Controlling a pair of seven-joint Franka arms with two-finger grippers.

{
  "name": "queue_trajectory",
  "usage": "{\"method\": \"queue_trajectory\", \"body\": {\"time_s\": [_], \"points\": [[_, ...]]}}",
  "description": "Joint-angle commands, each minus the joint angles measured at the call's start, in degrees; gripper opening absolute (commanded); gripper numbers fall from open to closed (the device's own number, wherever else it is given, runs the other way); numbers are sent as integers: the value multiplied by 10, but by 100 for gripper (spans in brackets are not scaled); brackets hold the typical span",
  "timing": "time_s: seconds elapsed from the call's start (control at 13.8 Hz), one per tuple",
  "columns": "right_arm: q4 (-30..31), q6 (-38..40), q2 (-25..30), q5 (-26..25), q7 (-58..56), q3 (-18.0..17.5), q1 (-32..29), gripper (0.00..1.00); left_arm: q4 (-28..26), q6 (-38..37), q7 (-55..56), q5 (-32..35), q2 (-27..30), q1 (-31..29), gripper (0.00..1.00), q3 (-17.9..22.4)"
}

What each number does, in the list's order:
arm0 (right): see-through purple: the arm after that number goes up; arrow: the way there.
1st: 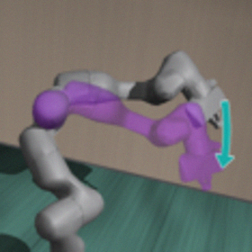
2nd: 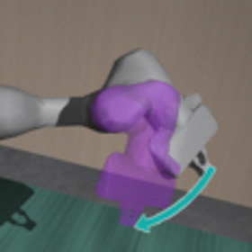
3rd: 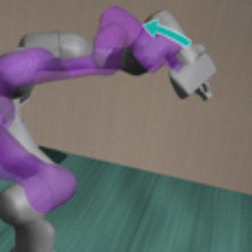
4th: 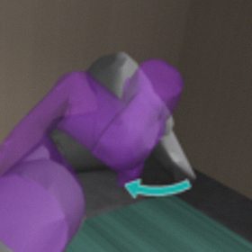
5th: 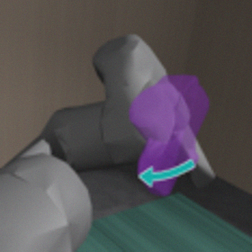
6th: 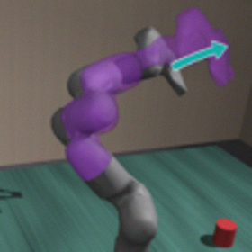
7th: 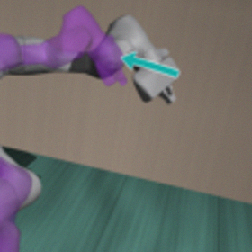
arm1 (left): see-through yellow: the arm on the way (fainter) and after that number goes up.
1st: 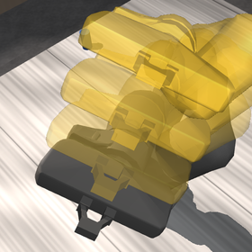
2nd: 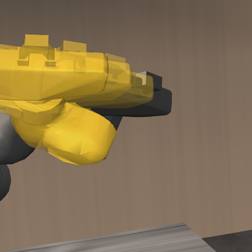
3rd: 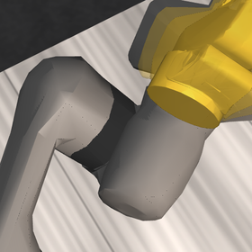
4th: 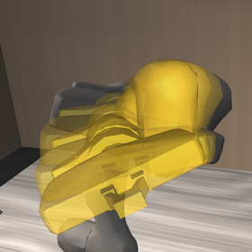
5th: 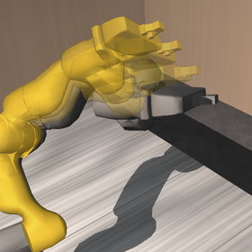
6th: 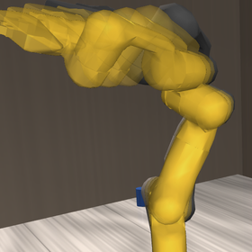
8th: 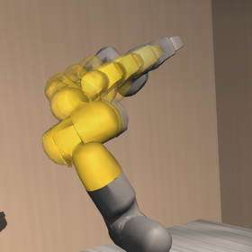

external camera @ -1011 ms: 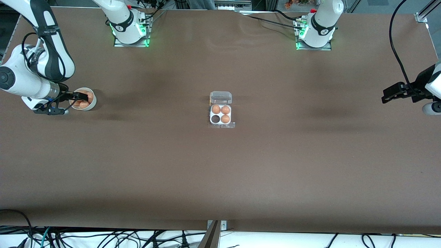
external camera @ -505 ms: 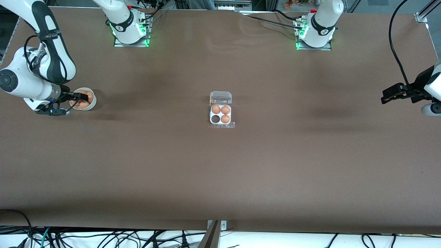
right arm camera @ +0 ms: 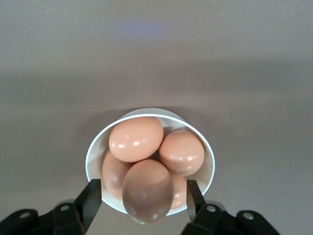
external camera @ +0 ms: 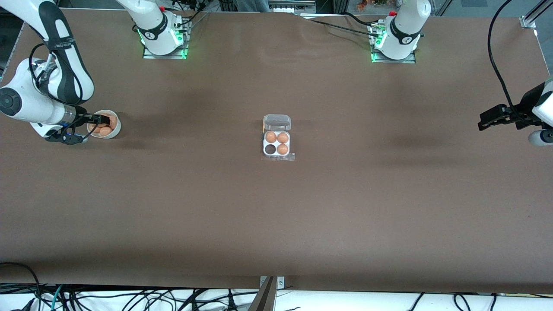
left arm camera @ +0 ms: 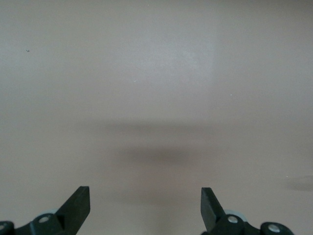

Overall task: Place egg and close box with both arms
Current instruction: 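Close the right gripper on one brown egg and lift it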

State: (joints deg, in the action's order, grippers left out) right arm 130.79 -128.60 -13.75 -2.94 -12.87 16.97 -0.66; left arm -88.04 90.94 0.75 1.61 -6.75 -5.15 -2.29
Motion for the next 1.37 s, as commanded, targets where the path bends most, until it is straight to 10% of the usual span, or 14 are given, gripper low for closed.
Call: {"method": "queue_trajectory", "body": {"time_s": [0.0,1.3], "points": [[5,4,2,-9,-8,1,-3,65,19,-9,-12,8,-12,-2,100,-1],[-33,60,2,-9,-3,0,0,36,21,-9,-12,8,-12,-1,100,-2]]}}
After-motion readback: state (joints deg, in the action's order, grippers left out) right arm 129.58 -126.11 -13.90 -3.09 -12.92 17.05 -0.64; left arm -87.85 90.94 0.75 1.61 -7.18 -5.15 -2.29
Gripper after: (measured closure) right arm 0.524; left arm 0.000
